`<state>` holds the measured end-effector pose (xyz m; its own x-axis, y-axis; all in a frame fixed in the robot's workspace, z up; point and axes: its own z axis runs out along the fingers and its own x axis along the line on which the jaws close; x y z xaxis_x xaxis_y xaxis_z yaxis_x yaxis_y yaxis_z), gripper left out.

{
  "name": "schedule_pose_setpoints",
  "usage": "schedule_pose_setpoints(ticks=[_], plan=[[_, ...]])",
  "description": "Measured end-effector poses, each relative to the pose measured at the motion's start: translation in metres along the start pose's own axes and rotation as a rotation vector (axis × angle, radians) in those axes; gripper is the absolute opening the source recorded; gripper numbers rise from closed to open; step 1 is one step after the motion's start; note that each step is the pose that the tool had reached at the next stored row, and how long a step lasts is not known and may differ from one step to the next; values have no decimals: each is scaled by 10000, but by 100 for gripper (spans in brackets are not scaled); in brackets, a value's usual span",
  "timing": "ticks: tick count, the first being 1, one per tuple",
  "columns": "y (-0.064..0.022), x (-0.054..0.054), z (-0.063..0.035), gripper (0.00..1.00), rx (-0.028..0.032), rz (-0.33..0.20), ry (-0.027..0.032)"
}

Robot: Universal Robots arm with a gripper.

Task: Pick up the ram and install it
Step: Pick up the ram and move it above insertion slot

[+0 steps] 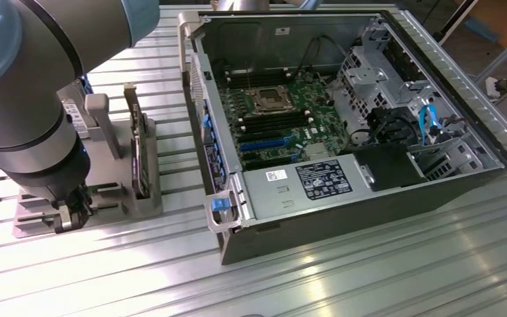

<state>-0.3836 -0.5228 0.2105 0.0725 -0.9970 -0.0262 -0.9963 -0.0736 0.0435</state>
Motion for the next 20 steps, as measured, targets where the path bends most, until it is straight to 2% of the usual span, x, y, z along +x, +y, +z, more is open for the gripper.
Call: schedule_pose_setpoints(ticks=[20], plan=[[0, 0, -9, 24, -1, 2, 0]])
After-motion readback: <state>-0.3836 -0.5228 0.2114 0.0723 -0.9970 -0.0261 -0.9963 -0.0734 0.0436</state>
